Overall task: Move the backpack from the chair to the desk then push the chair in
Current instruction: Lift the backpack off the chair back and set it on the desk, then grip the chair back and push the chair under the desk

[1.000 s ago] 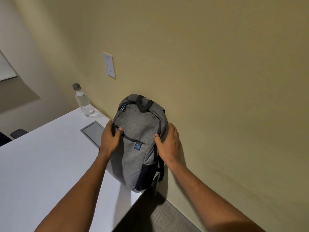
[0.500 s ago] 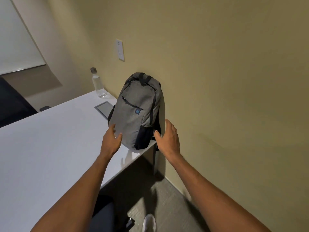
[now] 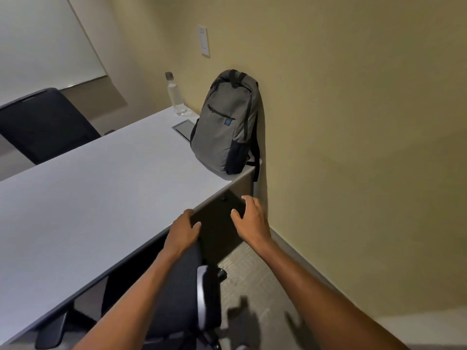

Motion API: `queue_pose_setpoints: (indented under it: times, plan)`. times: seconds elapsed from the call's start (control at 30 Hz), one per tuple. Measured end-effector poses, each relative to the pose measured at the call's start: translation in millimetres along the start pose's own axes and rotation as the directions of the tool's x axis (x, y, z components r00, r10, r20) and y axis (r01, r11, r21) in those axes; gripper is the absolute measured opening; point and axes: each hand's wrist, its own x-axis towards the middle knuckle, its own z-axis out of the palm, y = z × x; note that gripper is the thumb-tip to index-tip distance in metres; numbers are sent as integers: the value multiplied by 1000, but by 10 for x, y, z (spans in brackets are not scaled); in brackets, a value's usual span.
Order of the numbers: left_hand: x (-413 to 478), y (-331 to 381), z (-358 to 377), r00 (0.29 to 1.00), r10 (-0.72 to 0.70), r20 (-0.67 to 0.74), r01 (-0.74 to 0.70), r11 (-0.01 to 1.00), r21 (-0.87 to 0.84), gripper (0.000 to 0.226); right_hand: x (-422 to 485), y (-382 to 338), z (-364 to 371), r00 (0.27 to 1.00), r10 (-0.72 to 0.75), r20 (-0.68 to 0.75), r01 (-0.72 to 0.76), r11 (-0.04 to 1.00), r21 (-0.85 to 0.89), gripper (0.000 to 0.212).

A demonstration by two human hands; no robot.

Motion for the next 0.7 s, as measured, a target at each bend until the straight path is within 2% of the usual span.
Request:
queue_pose_setpoints:
  times: [0.27, 0.47, 0.57, 0.7]
  plan:
    - [-924, -583, -366, 1000, 23, -12, -22, 998, 57, 54, -1038, -350, 654, 993, -105, 50, 106, 994, -15, 51]
    - [-1557, -1260, -983, 997, 42, -63, -34, 991, 130, 53, -1834, -921, 1326, 976, -210, 52, 213, 975, -56, 47]
    - [-1861, -1640, -1317, 995, 44, -89, -31, 989, 146, 51, -2235, -1243, 1706, 973, -227, 41, 229, 970, -83, 49]
    - [-2246, -2100, -1721, 990, 113, -86, -98, 982, 161, 49, -2750, -1627, 2153, 971, -239, 21, 240, 961, -139, 51]
